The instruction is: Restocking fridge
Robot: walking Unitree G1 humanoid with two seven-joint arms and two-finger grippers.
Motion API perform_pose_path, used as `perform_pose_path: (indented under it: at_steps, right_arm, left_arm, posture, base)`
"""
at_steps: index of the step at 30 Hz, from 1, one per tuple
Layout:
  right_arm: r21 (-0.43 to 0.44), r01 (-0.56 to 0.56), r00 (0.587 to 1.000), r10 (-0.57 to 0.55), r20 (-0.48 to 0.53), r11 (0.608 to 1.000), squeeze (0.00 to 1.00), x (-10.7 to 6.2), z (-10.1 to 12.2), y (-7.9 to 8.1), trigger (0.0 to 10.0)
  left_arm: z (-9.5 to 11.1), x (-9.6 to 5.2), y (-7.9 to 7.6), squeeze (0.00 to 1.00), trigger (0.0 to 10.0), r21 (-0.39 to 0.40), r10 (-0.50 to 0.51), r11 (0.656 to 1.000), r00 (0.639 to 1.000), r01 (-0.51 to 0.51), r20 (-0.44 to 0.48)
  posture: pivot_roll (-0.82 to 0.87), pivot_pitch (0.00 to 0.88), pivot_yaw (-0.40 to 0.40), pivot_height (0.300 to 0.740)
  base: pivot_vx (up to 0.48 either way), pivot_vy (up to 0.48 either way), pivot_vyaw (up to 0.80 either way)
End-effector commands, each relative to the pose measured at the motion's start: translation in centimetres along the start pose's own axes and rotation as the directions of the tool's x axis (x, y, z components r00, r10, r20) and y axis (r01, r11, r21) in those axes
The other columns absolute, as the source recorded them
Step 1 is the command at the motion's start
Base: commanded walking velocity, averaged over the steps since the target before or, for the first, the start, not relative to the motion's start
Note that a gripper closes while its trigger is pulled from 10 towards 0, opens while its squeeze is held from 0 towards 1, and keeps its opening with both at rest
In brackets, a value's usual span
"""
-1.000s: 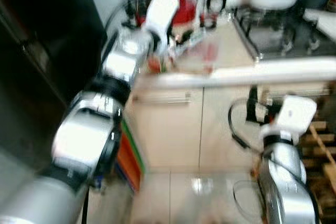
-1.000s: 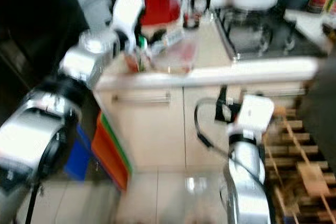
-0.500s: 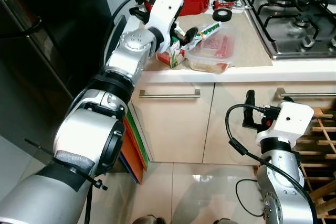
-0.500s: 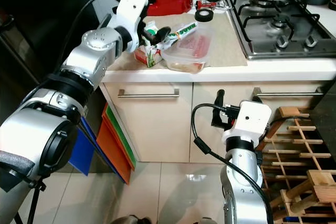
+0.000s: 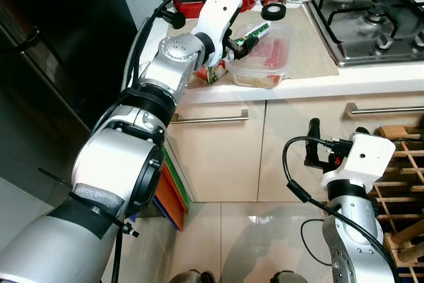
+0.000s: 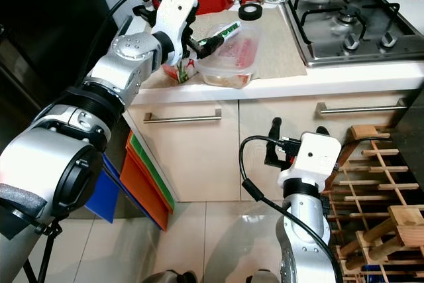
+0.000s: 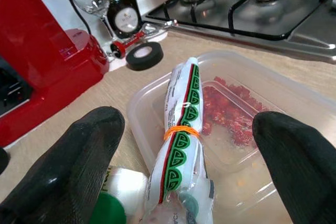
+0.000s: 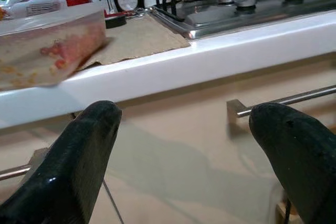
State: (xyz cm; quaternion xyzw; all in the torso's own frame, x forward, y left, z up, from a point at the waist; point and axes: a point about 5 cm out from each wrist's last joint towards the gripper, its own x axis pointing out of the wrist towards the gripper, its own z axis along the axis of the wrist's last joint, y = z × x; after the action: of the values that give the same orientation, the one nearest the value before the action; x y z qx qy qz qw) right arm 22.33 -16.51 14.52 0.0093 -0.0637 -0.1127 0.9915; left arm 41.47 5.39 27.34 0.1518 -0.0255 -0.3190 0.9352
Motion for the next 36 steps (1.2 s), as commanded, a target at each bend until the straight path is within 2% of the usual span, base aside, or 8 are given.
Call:
perform_pose_path:
  at_steps: [1, 9, 16, 24, 25, 26, 27, 36]
  right_arm:
    - [0.007, 0.004, 1.0, -0.004, -0.007, 1.0, 0.0, -0.4, 0.2, 0.3, 10.0]
    - [0.008, 0.013, 0.999, -0.013, -0.031, 1.0, 0.0, -1.0, 0.2, 0.3, 10.0]
    - [0.006, 0.016, 0.999, -0.015, -0.045, 1.0, 0.0, -1.1, 0.2, 0.1, 10.0]
    - [0.004, 0.013, 0.999, -0.013, -0.053, 1.0, 0.0, -1.1, 0.2, 0.1, 10.0]
    - [0.004, 0.014, 0.998, -0.013, -0.054, 1.0, 0.0, -1.1, 0.2, 0.1, 10.0]
    - [0.004, 0.014, 0.998, -0.013, -0.055, 1.0, 0.0, -1.1, 0.2, 0.1, 10.0]
    - [0.004, 0.013, 0.998, -0.013, -0.055, 1.0, 0.0, -1.0, 0.2, 0.1, 10.0]
    - [0.006, 0.01, 0.998, -0.01, -0.063, 1.0, 0.0, -0.7, 0.2, 0.2, 10.0]
  left_arm:
    - [0.8, 0.0, 0.3, 0.0, 10.0, 0.039, -0.001, 0.999, 1.0, 0.001, 0.007]
    - [0.2, 0.1, 0.2, 0.0, 10.0, 0.009, -0.009, 1.0, 0.999, 0.009, -0.043]
    - [-0.2, -0.1, 0.9, 0.0, 10.0, -0.014, 0.045, 0.999, 0.996, -0.046, -0.08]
    - [-0.6, -0.3, 1.3, 0.0, 10.0, -0.147, 0.053, 0.987, 0.993, -0.068, -0.106]
    - [-0.7, -0.3, 1.2, 0.0, 4.2, -0.156, 0.042, 0.986, 0.993, -0.059, -0.109]
    - [-0.7, -0.3, 1.2, 0.0, 4.2, -0.16, 0.035, 0.986, 0.993, -0.052, -0.111]
    - [-0.8, -0.4, 1.2, 0.0, 0.0, -0.149, 0.038, 0.987, 0.992, -0.056, -0.122]
    - [-2.1, -0.8, 1.5, 0.0, 0.0, -0.086, 0.045, 0.994, 0.979, -0.063, -0.198]
  posture:
    - [-0.16, 0.133, 0.184, 0.74]
    - [-0.16, 0.161, 0.19, 0.74]
    - [-0.17, 0.174, 0.185, 0.74]
    - [-0.17, 0.177, 0.183, 0.74]
    - [-0.17, 0.176, 0.181, 0.74]
    - [-0.17, 0.176, 0.181, 0.74]
    - [-0.17, 0.176, 0.18, 0.74]
    - [-0.16, 0.172, 0.176, 0.74]
  base:
    - [0.0, 0.0, 0.0]
    - [0.0, 0.0, 0.0]
    - [0.0, 0.0, 0.0]
    - [0.0, 0.0, 0.0]
    - [0.0, 0.0, 0.0]
    - [0.0, 0.0, 0.0]
    - [0.0, 0.0, 0.0]
    - [0.0, 0.0, 0.0]
